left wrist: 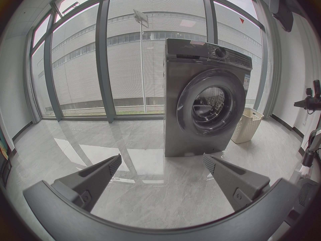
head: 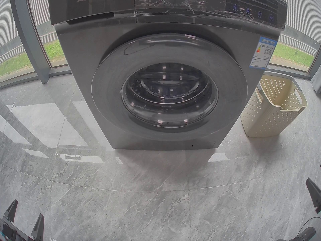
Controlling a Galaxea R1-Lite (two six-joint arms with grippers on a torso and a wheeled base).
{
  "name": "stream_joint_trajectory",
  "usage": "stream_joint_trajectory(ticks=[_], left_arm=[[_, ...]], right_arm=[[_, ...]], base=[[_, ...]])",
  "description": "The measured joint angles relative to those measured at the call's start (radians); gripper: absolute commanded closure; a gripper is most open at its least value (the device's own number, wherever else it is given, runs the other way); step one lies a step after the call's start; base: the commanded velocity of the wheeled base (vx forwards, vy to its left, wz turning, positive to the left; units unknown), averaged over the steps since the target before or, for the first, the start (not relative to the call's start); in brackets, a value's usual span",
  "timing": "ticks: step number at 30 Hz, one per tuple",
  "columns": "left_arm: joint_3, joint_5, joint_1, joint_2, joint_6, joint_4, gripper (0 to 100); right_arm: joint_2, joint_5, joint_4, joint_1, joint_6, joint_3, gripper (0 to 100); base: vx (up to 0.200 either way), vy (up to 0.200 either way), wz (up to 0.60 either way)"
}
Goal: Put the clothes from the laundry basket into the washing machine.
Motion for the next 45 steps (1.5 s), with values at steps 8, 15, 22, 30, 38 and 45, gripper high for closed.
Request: stream_joint_trajectory(ticks=[8, 15, 22, 30, 38, 45], left_arm=[[0.000, 0.000, -0.001, 0.000, 0.000, 0.000, 0], [0.000, 0.000, 0.001, 0.001, -0.001, 0.000, 0], [0.000, 0.002, 0.000, 0.001, -0.002, 0.000, 0], [0.000, 0.001, 0.002, 0.001, -0.002, -0.001, 0], [0.000, 0.000, 0.001, 0.002, -0.001, 0.000, 0], [0.000, 0.000, 0.001, 0.002, -0.002, 0.000, 0]], right_arm=[[0.375, 0.021, -0.200, 0.102, 0.069, -0.034, 0], [0.723, -0.069, -0.417, 0.323, 0.201, -0.076, 0], [1.000, -0.153, -0.677, 0.488, 0.287, -0.122, 0], [1.194, -0.198, -0.905, 0.540, 0.340, -0.141, 0], [1.273, -0.210, -0.961, 0.573, 0.346, -0.180, 0], [1.290, -0.211, -0.963, 0.571, 0.347, -0.221, 0]], base=[[0.050, 0.000, 0.00], [0.000, -0.114, 0.00], [0.000, -0.057, 0.00], [0.000, 0.000, 0.00], [0.150, 0.000, 0.00], [0.171, 0.000, 0.00]])
